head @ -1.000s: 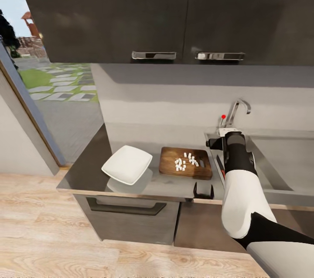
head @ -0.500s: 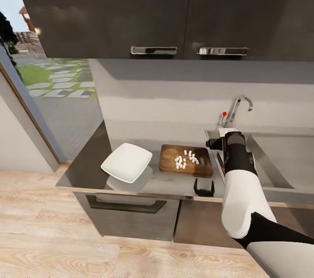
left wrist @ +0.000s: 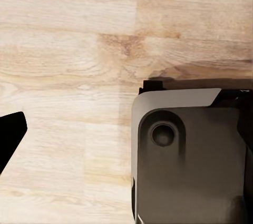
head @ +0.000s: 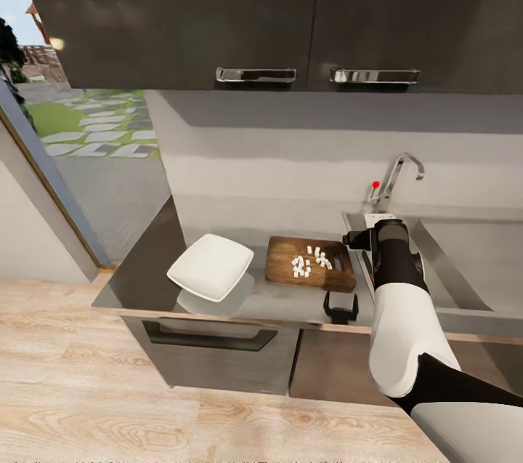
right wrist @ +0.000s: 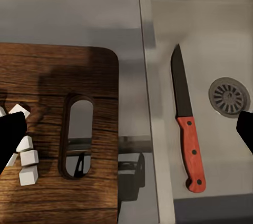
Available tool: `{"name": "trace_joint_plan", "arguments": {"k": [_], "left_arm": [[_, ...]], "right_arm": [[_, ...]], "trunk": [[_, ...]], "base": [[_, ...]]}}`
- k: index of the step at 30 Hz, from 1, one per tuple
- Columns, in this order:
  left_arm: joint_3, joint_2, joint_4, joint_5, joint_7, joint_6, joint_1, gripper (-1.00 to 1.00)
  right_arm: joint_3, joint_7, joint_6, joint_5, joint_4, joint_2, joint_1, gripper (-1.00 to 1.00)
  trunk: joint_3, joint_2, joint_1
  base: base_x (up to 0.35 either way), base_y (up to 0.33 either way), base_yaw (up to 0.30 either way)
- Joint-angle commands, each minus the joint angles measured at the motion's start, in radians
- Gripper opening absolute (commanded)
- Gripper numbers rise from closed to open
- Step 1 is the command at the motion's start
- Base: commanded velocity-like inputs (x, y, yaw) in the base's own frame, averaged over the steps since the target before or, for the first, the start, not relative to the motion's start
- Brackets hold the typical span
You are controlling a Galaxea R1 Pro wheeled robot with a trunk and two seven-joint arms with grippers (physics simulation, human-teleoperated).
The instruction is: In the kitchen, take the Vidalia onion out of the sink, dice it on the chopping board with the paring knife, put the diced onion into the bowl on the countertop, then place both the paring knife and the chopping board into the sink.
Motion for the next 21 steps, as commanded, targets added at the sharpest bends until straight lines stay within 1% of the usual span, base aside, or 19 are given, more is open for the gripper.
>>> {"name": "trace_joint_plan", "arguments": {"k": [1, 15, 21], "left_arm": [[-0.008, 0.000, 0.004, 0.006, 0.002, -0.008, -0.002, 1.00], [-0.008, 0.000, 0.004, 0.006, 0.002, -0.008, -0.002, 1.00], [-0.008, 0.000, 0.004, 0.006, 0.002, -0.008, -0.002, 1.00]], "right_arm": [[-0.004, 0.009, 0.001, 0.010, -0.001, 0.001, -0.001, 1.00], [-0.005, 0.009, 0.001, 0.010, 0.009, 0.001, -0.001, 1.00], [-0.005, 0.008, -0.001, 0.010, 0.018, 0.001, -0.001, 1.00]], "trunk": [[-0.004, -0.002, 0.001], [-0.025, -0.002, 0.001], [-0.035, -0.002, 0.001]], "base": [[0.000, 0.000, 0.000], [0.000, -0.001, 0.000], [0.023, -0.068, 0.000]]}}
